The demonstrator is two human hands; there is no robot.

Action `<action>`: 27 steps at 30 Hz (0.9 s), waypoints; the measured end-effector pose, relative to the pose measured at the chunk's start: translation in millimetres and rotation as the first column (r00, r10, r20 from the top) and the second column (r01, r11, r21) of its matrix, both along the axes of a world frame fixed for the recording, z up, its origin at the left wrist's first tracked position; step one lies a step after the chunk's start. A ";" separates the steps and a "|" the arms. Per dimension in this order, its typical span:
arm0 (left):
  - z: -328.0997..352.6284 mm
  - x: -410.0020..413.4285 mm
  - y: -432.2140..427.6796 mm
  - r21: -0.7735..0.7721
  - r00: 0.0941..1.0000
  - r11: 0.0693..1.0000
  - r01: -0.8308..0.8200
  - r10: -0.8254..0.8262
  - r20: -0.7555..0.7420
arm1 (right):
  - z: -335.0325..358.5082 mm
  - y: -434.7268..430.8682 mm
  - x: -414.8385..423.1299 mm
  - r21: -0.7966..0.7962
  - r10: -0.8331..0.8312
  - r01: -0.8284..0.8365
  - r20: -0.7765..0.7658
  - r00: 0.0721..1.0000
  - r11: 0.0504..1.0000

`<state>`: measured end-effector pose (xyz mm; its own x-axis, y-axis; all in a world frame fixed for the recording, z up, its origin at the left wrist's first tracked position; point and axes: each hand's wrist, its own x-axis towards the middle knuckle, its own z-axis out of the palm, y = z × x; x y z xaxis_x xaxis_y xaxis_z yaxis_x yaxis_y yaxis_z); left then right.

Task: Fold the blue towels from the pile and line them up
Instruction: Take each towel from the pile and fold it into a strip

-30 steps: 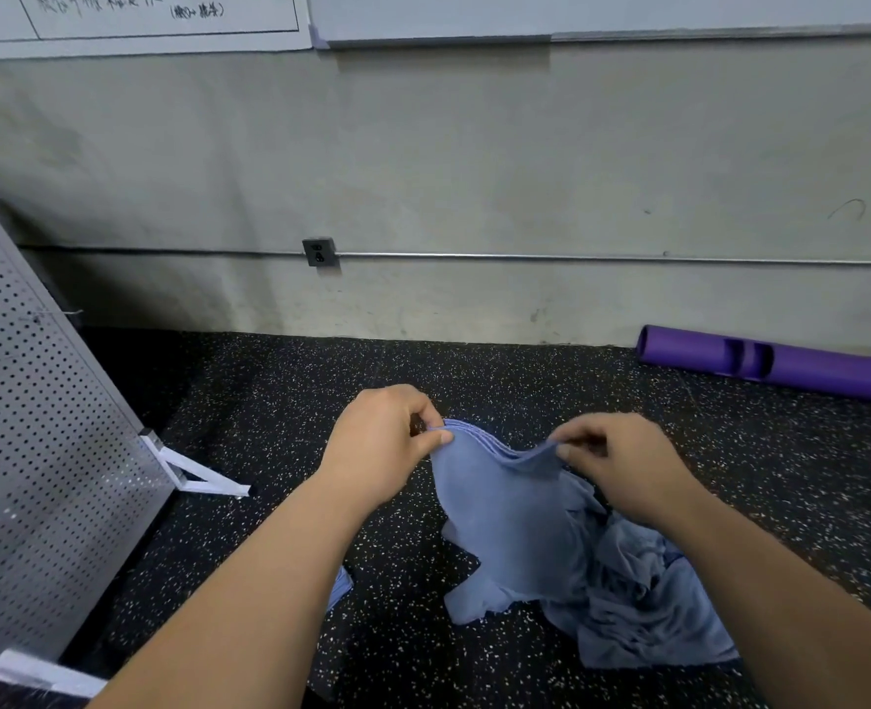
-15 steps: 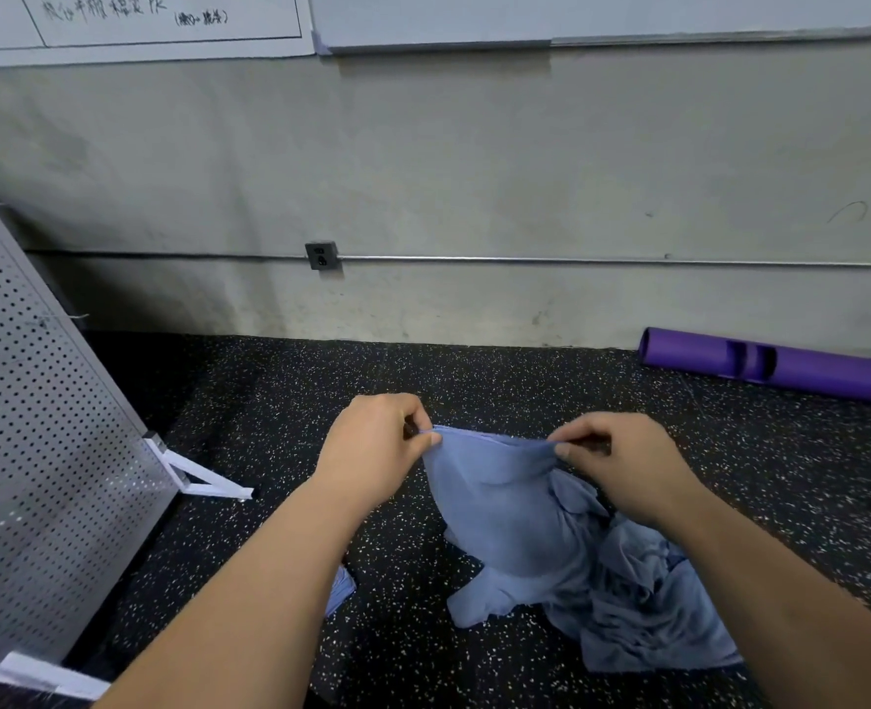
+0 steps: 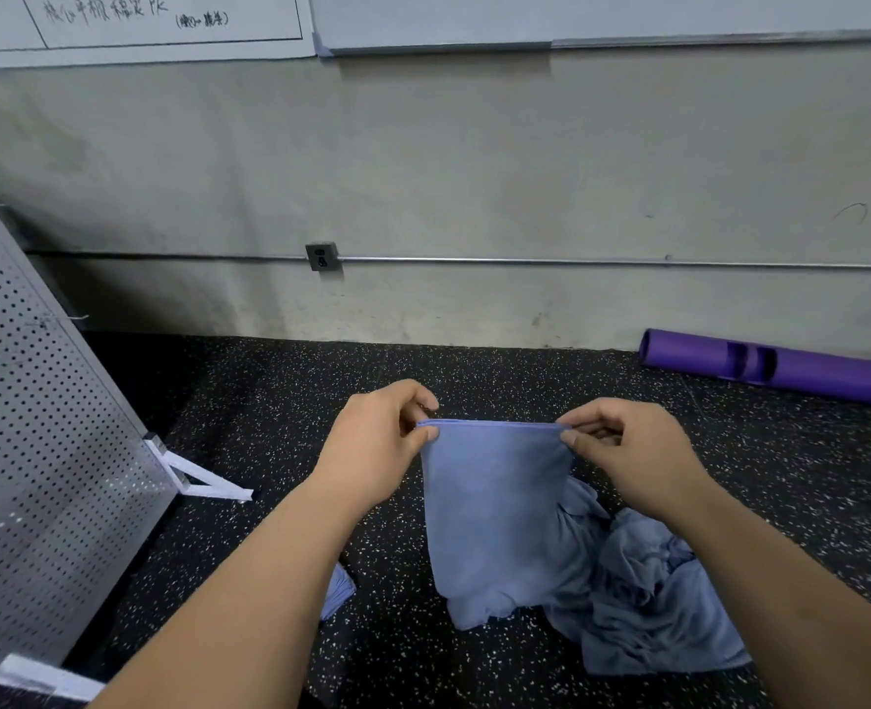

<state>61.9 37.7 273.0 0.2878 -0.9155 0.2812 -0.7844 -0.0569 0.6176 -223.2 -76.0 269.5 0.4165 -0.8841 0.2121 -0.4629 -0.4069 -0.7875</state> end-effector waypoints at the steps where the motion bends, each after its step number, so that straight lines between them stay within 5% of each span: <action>1: 0.3 1.0 0.2 -0.004 1.000 1.000 0.008 -0.008 0.000 | 1.7 -0.2 -1.0 -0.011 -0.009 0.009 0.014 1.000 1.000; 5: 0.7 1.4 0.4 0.008 0.997 1.000 0.025 -0.025 0.069 | 5.4 2.6 -2.7 0.039 0.082 -0.080 -0.064 0.995 0.996; 11: 4.4 -3.6 0.8 -0.046 1.000 0.999 0.006 -0.005 0.027 | 7.7 3.8 0.7 -0.031 -0.020 0.023 0.065 0.998 0.999; 18: 11.7 -9.6 0.0 -0.196 0.919 0.973 -0.124 0.038 -0.392 | 16.1 10.4 4.4 0.013 0.000 -0.003 0.232 0.973 1.000; 22: 10.5 -8.1 2.7 -0.155 0.963 0.976 -0.155 0.115 -0.244 | 19.7 17.8 9.5 -0.003 0.029 -0.030 0.336 0.941 1.000; 27: 7.0 -16.5 4.4 0.006 0.997 0.999 -0.037 0.037 -0.068 | 22.7 30.4 17.3 -0.112 0.125 -0.104 0.195 0.973 0.988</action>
